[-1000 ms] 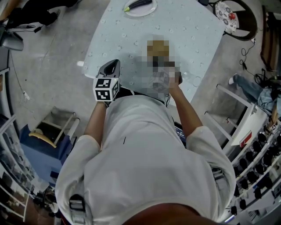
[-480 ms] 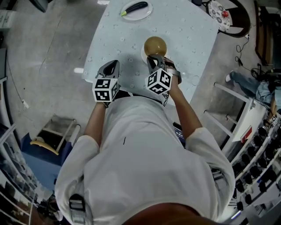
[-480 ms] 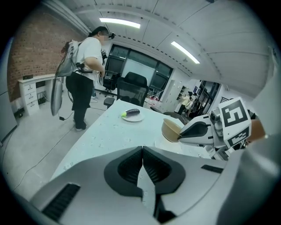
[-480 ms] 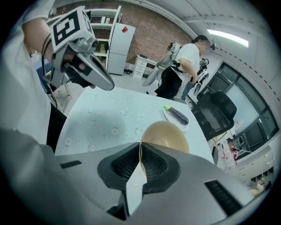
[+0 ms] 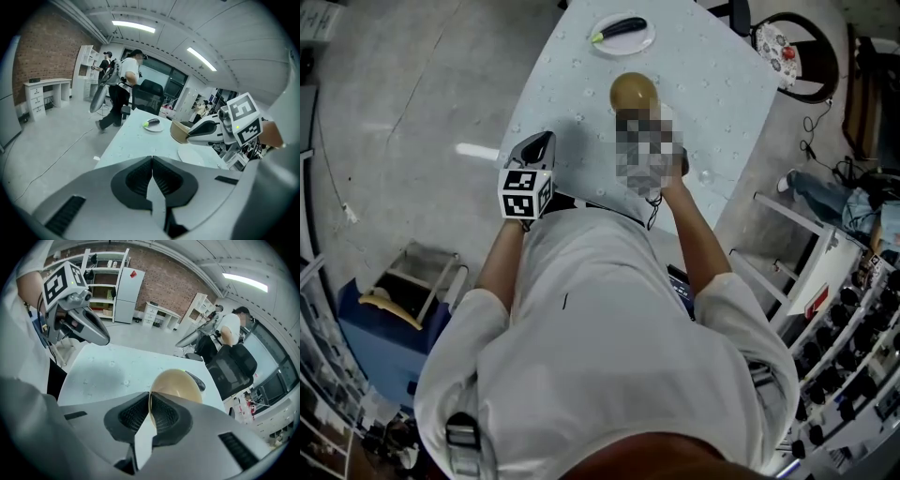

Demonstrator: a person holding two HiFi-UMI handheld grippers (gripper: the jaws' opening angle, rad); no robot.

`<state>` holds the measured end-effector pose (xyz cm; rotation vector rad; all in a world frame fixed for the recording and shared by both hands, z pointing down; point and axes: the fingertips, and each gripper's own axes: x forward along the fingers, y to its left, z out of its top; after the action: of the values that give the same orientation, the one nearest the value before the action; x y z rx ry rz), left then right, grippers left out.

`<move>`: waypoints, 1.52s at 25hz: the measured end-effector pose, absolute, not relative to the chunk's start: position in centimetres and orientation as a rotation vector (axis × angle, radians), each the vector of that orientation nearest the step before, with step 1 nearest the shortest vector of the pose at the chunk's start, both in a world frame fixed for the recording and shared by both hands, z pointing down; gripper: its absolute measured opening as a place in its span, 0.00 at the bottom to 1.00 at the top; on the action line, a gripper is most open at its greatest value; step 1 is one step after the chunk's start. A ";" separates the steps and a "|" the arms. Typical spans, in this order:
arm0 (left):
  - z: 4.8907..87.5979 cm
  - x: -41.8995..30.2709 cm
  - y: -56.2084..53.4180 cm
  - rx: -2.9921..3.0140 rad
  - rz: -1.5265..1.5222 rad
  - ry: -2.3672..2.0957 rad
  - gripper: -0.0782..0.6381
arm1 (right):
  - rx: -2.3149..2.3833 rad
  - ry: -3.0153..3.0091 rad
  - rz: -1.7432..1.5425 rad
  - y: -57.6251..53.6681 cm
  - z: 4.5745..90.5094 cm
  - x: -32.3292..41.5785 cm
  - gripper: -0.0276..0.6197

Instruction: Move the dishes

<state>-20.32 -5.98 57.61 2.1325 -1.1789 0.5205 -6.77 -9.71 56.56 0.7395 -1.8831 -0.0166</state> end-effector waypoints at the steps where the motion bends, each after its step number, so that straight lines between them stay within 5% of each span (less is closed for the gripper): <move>1: 57.7 -21.0 -6.2 2.132 0.522 -1.180 0.14 | 0.738 -1.883 -0.022 -10.2 56.6 -7.5 0.06; 14: 59.1 -29.0 -9.9 2.131 0.534 -1.175 0.14 | 0.686 -1.836 -0.019 -15.4 59.4 -14.8 0.07; 27: 60.4 -29.5 -10.5 2.127 0.551 -1.085 0.14 | 0.625 -1.776 -0.014 -14.8 64.5 -16.8 0.07; 32: 60.2 -28.4 -10.1 2.148 0.573 -1.050 0.14 | 0.675 -1.821 0.049 -14.0 64.0 -16.7 0.29; 38: 60.2 -25.4 -9.4 2.173 0.604 -0.990 0.14 | 0.911 -1.909 0.095 -12.2 59.8 -14.4 0.26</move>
<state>-25.41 -9.41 60.19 2.1733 -0.9897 0.6039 -14.36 -12.16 59.80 0.9108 -1.9086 0.0951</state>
